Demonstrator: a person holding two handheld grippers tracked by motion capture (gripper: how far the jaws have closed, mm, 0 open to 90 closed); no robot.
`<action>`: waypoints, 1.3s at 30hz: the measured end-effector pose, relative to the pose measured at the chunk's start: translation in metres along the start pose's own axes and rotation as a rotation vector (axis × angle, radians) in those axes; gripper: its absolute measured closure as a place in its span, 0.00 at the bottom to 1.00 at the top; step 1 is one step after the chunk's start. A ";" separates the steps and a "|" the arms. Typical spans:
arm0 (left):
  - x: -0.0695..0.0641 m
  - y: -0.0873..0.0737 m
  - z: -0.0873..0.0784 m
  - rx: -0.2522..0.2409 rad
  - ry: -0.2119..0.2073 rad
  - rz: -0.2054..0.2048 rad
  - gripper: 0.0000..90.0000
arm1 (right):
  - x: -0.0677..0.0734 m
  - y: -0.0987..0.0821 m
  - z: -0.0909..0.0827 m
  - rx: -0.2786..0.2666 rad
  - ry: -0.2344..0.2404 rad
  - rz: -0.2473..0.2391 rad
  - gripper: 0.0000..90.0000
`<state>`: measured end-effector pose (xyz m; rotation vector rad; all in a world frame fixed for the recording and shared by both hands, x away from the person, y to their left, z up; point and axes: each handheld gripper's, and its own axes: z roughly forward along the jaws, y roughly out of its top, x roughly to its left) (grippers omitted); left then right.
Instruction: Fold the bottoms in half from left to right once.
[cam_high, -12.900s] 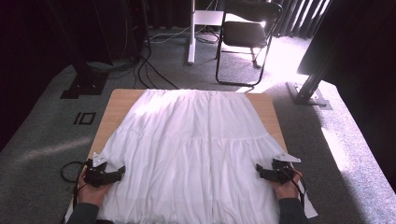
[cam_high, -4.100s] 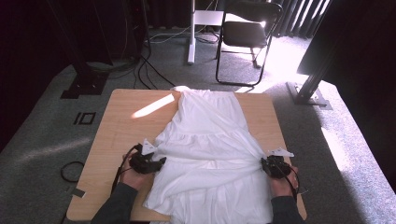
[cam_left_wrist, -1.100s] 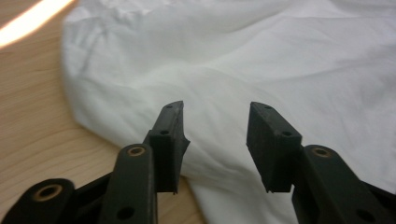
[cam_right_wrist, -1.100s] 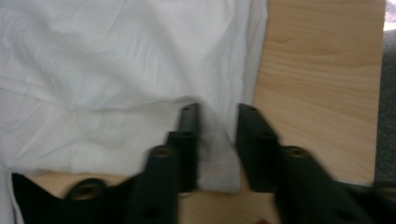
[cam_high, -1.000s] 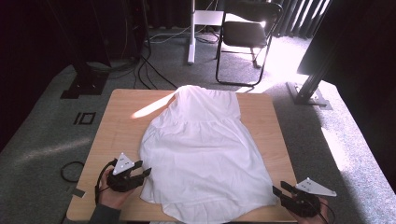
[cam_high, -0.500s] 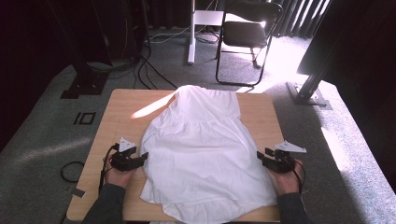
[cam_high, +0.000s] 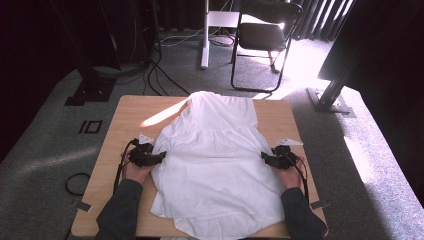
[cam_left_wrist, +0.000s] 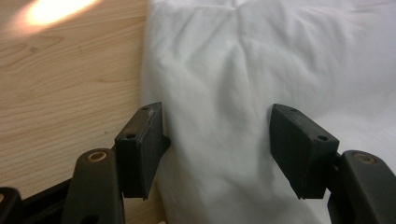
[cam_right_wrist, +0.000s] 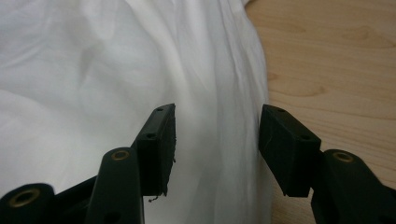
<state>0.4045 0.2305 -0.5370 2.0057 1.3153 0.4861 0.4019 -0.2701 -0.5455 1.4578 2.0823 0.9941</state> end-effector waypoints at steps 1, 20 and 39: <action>0.001 -0.001 0.003 0.011 0.000 -0.001 0.41 | -0.001 -0.001 0.002 0.005 -0.004 0.005 0.53; -0.023 -0.027 -0.023 0.073 -0.041 0.152 0.96 | -0.003 -0.027 -0.016 0.048 0.016 0.036 0.97; -0.044 -0.077 -0.081 0.014 -0.121 0.151 0.85 | 0.018 -0.064 -0.059 0.099 0.060 0.035 0.96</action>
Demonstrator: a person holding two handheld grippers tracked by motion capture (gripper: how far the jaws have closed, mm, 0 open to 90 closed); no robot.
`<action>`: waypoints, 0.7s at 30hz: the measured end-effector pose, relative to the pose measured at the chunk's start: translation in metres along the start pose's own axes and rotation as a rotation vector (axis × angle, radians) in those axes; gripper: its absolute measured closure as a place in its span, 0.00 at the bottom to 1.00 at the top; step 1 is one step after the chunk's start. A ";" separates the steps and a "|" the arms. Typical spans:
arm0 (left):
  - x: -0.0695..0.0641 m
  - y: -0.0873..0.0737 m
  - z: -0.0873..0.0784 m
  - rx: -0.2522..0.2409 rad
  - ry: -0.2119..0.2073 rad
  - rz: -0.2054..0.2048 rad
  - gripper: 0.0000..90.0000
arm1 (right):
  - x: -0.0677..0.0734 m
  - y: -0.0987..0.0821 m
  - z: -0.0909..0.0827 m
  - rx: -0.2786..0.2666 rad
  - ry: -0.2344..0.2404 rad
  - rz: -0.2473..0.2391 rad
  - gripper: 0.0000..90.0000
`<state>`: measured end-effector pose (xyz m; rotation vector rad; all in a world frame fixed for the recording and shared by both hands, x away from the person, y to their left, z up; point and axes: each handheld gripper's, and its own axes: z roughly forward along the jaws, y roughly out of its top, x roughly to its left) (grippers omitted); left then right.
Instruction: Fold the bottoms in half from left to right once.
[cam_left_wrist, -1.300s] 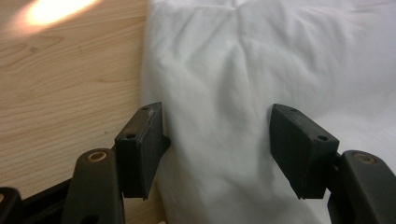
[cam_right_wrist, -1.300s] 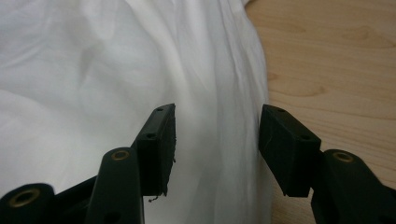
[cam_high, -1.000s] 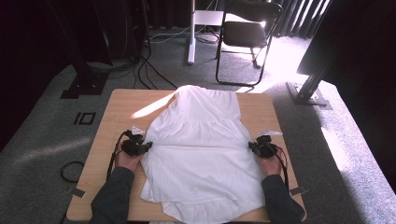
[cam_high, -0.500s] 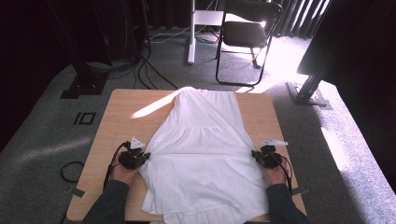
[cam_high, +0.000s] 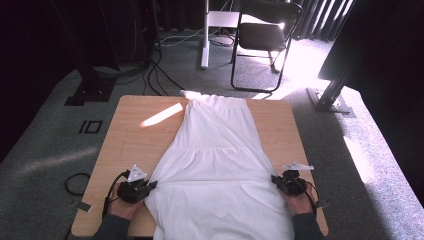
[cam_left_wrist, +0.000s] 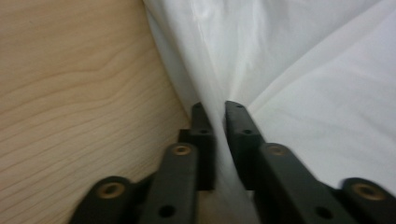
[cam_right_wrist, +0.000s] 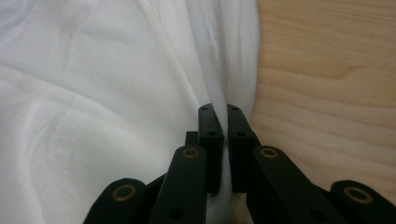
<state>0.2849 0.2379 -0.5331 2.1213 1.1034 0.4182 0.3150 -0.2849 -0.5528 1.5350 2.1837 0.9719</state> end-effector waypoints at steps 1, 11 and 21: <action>0.003 0.002 -0.008 -0.047 0.017 -0.014 0.77 | 0.000 -0.001 -0.001 0.001 0.002 -0.004 0.94; 0.038 0.064 0.011 -0.131 0.080 -0.048 0.52 | 0.001 0.059 -0.004 -0.144 0.017 -0.091 0.56; 0.044 0.089 0.078 -0.018 0.055 -0.068 0.52 | 0.000 0.114 0.056 -0.117 0.058 -0.069 0.65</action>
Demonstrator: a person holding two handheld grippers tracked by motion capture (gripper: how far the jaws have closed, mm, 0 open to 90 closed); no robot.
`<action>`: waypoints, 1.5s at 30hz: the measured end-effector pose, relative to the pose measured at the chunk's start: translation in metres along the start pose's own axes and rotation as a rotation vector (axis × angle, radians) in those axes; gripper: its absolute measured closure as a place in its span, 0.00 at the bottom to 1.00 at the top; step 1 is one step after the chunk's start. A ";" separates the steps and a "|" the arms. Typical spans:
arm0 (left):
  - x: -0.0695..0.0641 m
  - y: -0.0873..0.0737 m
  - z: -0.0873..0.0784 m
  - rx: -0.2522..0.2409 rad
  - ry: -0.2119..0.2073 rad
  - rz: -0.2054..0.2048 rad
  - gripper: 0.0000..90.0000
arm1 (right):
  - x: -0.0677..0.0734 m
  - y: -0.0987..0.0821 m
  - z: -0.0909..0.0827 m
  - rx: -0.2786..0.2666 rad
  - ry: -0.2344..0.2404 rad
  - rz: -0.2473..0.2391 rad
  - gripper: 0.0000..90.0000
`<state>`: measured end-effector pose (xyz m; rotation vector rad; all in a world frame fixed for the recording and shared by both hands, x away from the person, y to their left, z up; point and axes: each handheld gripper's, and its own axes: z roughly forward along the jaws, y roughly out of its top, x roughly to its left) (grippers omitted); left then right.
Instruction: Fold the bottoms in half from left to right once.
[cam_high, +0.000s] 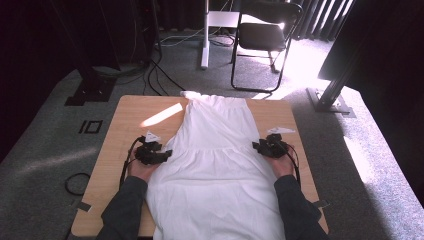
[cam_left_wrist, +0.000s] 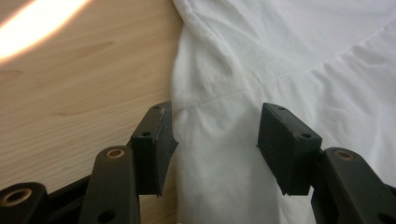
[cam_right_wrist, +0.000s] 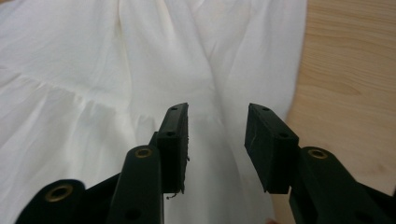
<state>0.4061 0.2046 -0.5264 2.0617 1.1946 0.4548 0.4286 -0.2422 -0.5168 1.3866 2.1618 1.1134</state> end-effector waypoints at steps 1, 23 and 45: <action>0.000 -0.001 0.009 0.022 0.007 -0.007 0.52 | 0.002 0.007 0.015 0.011 0.007 -0.010 0.63; -0.027 0.001 -0.022 -0.067 -0.006 -0.012 0.64 | -0.013 0.006 0.002 -0.023 -0.224 0.008 0.97; -0.024 0.002 0.023 0.074 0.013 0.038 0.92 | -0.008 -0.028 0.022 0.068 -0.124 0.063 0.97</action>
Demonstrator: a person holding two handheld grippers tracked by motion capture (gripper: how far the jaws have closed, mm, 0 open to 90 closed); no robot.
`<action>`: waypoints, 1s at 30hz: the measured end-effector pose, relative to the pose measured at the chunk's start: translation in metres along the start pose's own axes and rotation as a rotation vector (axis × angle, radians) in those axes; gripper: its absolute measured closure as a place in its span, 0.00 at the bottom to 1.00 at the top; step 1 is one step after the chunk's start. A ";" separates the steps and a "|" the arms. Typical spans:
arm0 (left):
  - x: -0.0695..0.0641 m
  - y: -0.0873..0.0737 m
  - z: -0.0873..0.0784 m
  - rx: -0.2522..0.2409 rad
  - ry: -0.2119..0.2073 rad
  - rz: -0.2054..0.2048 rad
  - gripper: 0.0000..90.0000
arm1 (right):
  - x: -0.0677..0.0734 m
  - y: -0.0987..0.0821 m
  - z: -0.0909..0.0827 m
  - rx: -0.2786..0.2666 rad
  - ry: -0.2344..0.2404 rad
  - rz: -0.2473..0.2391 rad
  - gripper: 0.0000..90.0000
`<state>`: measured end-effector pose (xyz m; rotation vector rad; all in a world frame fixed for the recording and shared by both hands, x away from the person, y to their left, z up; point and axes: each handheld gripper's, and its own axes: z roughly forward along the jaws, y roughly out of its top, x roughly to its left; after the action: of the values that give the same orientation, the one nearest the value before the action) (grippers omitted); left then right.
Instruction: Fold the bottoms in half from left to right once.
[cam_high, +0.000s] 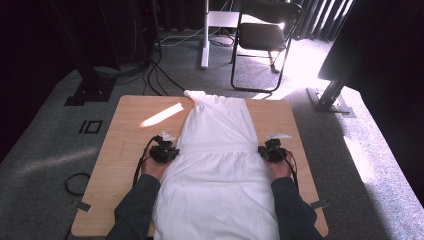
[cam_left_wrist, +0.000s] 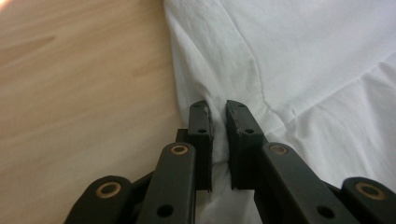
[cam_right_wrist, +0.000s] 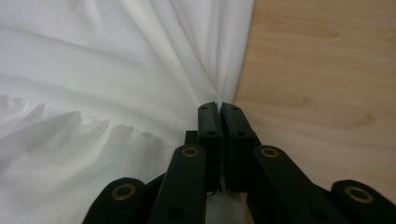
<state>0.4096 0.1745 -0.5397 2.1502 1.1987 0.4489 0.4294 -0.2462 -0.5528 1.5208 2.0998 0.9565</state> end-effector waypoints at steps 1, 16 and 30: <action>-0.001 -0.006 -0.005 -0.002 -0.005 -0.003 0.92 | 0.007 -0.009 -0.008 -0.002 -0.004 -0.031 0.97; -0.032 -0.072 -0.073 -0.050 -0.104 0.028 0.68 | 0.044 -0.080 -0.076 0.037 0.074 -0.100 0.79; -0.006 -0.014 -0.027 -0.074 -0.063 -0.026 0.53 | 0.066 0.020 -0.015 -0.068 0.129 -0.174 0.59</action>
<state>0.3823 0.1847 -0.5292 2.0687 1.1559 0.4046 0.4110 -0.1855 -0.5220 1.2500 2.2215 1.0750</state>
